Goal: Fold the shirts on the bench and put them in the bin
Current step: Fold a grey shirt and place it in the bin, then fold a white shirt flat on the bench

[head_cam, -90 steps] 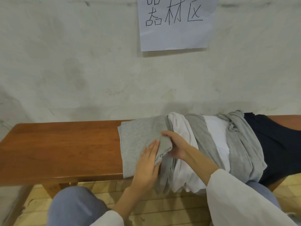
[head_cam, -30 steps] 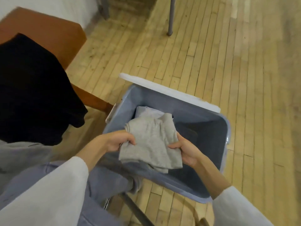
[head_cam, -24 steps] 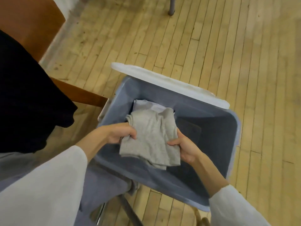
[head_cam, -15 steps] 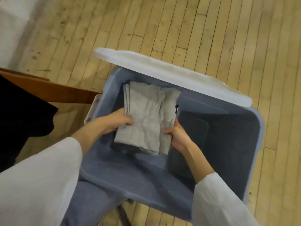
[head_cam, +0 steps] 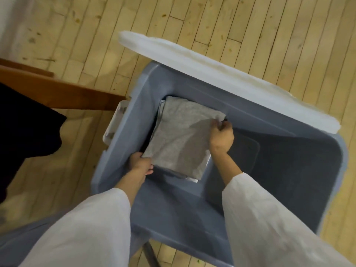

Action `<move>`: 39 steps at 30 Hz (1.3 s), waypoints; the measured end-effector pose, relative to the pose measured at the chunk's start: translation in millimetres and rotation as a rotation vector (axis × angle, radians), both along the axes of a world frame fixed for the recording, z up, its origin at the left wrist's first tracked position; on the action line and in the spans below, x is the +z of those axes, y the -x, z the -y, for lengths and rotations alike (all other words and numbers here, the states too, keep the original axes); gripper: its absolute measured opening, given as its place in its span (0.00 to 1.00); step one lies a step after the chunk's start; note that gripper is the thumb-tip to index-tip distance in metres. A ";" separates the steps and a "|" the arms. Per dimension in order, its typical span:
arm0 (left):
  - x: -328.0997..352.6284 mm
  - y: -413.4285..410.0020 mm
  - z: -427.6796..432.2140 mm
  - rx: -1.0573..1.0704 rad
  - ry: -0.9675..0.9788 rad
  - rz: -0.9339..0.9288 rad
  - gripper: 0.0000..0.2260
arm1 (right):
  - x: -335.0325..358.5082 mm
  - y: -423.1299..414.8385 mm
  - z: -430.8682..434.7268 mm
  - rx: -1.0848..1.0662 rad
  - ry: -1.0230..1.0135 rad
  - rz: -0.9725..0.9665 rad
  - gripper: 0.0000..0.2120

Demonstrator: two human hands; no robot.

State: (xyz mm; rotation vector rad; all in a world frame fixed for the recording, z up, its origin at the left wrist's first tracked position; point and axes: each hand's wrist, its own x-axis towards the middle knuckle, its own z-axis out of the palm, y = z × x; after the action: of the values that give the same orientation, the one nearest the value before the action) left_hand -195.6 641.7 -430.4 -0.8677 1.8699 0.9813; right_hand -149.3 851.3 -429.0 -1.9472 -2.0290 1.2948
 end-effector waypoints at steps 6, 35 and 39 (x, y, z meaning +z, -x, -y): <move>5.1 -28.7 -1.9 -0.637 0.393 -0.460 0.15 | -10.0 -5.7 16.8 0.168 -0.368 0.118 0.17; 279.6 9.6 99.2 -0.406 -0.144 -0.689 0.13 | 273.3 45.4 218.8 0.665 0.274 -0.597 0.08; 349.7 -5.9 209.4 -0.329 0.131 -1.006 0.11 | 345.1 46.8 303.7 0.879 0.412 -0.711 0.09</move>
State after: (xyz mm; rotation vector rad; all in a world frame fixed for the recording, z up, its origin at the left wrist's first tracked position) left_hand -189.8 432.2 -80.7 -0.0592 2.8155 1.1961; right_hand -196.1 547.5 -83.9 -0.3649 -2.3202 2.2542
